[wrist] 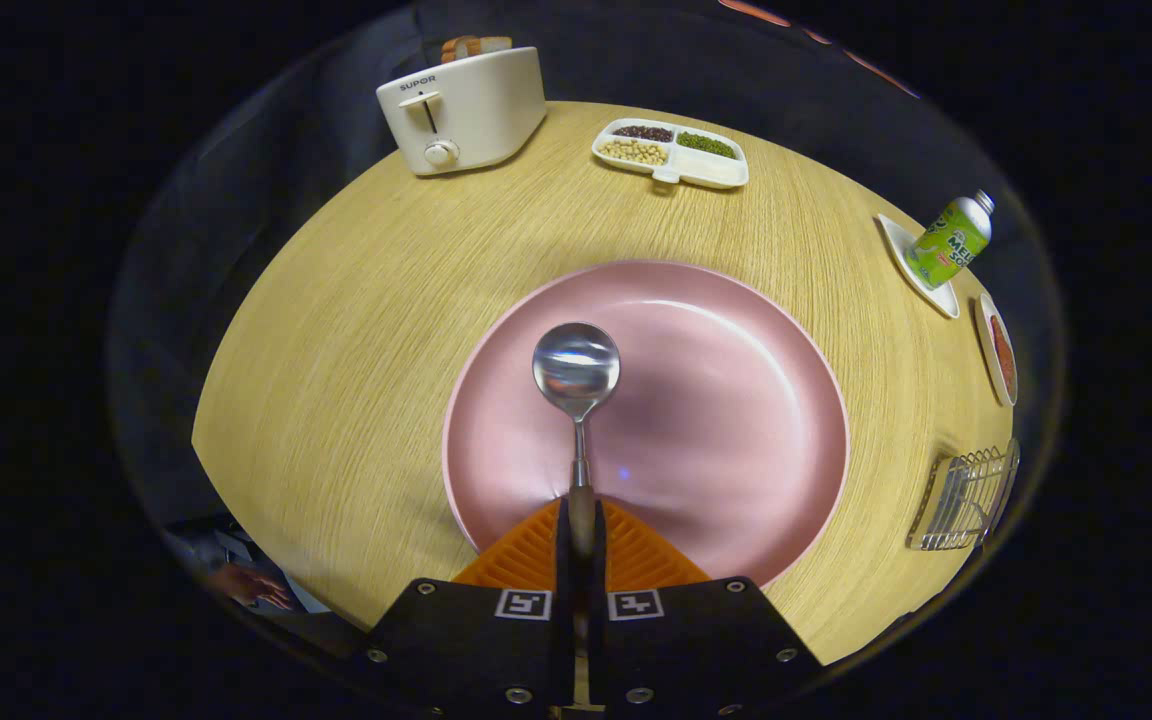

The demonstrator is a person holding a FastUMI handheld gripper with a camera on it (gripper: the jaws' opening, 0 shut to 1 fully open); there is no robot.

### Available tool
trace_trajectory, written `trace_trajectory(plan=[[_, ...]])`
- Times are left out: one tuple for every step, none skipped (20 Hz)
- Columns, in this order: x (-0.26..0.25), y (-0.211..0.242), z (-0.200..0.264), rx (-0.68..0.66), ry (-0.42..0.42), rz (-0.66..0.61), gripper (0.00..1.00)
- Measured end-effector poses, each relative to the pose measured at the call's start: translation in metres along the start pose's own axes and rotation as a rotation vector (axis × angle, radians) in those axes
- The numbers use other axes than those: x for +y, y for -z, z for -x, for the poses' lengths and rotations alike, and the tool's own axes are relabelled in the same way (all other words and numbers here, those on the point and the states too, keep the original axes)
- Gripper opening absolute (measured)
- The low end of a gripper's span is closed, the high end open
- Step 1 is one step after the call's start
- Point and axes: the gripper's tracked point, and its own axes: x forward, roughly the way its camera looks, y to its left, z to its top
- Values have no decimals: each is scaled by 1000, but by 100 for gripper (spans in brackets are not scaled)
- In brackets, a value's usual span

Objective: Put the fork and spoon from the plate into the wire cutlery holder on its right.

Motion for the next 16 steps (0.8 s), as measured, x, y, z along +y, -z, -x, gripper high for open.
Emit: trace_trajectory(plan=[[-4,-2,5,-19,-9,-10,6],[-11,-5,12,-41,-9,-21,6],[-17,-7,21,-67,-14,-39,5],[-27,-9,29,-91,-12,-62,5],[-38,-9,41,-113,-7,-86,6],[-52,-8,52,-139,6,-110,6],[-67,-4,63,-153,22,-128,5],[-83,0,74,-165,44,-145,5],[-100,4,85,-179,67,-162,5],[-117,9,96,-193,86,-179,5],[-133,13,107,-206,102,-198,5],[-147,15,117,-222,117,-216,5],[-160,17,126,-237,132,-231,5],[-172,19,135,-251,146,-244,5],[-183,20,144,-265,158,-257,5],[-193,20,152,-278,166,-270,5]])
